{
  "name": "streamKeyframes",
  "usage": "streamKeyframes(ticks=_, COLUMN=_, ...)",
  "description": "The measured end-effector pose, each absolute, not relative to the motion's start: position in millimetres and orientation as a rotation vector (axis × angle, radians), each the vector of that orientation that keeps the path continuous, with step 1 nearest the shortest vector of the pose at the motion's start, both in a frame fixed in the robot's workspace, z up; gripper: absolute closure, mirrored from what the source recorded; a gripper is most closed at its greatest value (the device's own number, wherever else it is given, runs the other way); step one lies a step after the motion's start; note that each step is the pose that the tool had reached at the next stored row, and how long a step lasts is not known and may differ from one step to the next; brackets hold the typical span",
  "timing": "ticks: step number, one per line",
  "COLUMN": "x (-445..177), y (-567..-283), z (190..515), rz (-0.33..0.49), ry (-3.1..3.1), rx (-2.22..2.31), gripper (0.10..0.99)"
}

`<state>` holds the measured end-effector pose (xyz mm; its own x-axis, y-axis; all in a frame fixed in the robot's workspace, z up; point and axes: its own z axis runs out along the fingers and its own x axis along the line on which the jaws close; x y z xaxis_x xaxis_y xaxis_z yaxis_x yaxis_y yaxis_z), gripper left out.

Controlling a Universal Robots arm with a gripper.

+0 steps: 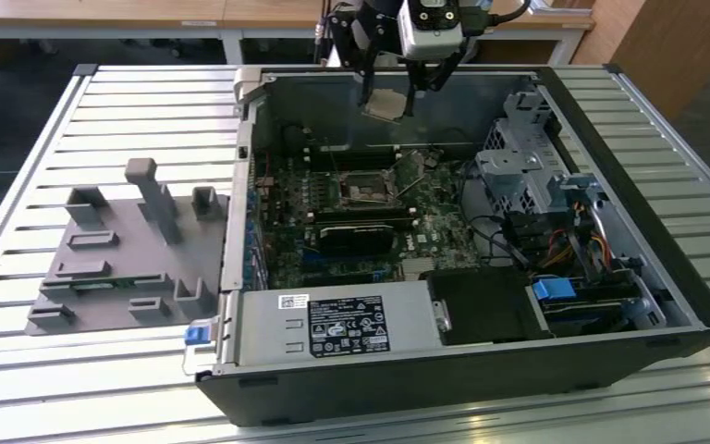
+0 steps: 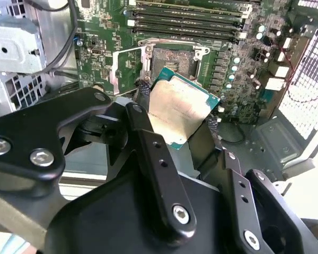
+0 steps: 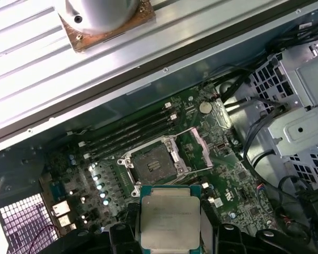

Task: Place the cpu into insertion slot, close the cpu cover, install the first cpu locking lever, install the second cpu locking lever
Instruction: 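Place the cpu into insertion slot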

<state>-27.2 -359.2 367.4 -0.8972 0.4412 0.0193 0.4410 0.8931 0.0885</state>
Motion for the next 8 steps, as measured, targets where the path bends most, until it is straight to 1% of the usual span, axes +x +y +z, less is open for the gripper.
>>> streamKeyframes(ticks=8, x=-27.2, y=-359.2, z=367.2, rz=0.142, ry=3.030, rx=0.804, gripper=0.549)
